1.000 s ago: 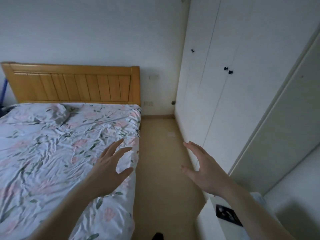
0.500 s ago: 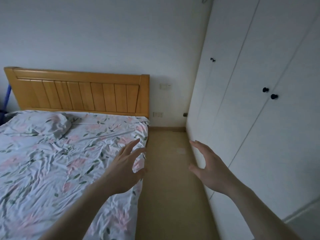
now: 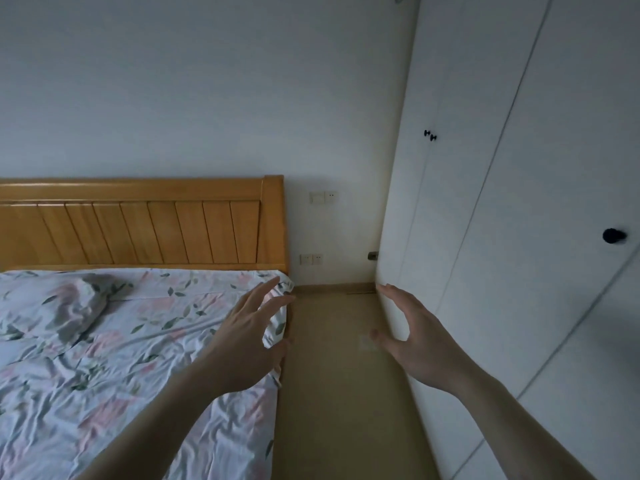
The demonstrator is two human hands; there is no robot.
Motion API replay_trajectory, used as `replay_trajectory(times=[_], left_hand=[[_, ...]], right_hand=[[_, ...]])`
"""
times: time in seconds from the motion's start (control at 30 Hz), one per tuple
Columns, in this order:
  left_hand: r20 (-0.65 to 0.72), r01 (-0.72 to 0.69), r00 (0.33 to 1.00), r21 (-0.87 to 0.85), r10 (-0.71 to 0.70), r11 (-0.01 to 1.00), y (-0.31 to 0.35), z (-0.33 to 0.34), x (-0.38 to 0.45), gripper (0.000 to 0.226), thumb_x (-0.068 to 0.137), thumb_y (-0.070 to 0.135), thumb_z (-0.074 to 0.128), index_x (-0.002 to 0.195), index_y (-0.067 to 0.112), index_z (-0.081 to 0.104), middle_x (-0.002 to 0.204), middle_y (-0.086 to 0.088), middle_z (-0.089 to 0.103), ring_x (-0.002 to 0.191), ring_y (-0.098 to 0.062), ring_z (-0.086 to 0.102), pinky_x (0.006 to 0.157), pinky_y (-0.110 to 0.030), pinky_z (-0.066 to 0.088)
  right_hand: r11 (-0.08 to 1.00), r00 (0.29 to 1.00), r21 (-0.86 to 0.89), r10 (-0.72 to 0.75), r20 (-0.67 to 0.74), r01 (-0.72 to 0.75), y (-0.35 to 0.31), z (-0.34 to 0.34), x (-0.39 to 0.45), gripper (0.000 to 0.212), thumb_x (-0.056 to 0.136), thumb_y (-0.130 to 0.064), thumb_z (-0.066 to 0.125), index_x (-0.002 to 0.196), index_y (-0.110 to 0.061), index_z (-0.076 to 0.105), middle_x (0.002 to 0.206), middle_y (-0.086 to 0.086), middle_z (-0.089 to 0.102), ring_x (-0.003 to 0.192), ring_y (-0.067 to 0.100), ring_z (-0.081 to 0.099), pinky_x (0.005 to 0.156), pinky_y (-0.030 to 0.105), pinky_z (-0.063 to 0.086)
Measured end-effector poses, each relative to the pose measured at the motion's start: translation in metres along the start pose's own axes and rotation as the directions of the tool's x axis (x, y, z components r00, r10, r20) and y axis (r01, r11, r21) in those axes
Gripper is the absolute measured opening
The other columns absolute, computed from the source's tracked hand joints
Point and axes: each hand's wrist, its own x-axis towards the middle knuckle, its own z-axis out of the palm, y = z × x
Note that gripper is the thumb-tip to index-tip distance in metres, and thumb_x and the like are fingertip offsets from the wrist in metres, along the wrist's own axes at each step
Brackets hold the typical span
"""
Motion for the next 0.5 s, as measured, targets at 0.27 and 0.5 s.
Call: replay_trajectory(times=[0.27, 0.5], left_hand=[[-0.021, -0.008, 1.000, -0.021, 0.007, 1.000, -0.009, -0.004, 0.169, 0.069, 0.094, 0.051, 0.062, 0.151, 0.049, 0.024, 0.165, 0.023, -0.004, 0.154, -0.012, 0.004, 0.122, -0.042, 0.020], [-0.022, 0.011, 1.000, 0.007, -0.010, 1.000, -0.064, -0.006, 0.275, 0.068, 0.093, 0.055, 0.060, 0.152, 0.046, 0.026, 0.165, 0.024, -0.006, 0.155, -0.012, 0.004, 0.121, -0.045, 0.023]], right_hand=[[1.000, 1.000, -0.009, -0.015, -0.011, 0.015, 0.050, -0.054, 0.172, 0.074, 0.097, -0.040, 0.066, 0.159, -0.038, 0.026, 0.164, -0.021, 0.025, 0.149, -0.001, 0.024, 0.120, 0.022, 0.020], [0.998, 0.998, -0.022, -0.065, 0.002, 0.065, 0.053, -0.065, 0.306, 0.073, 0.096, -0.048, 0.065, 0.156, -0.045, 0.025, 0.163, -0.024, 0.025, 0.151, -0.001, 0.023, 0.126, 0.035, 0.023]])
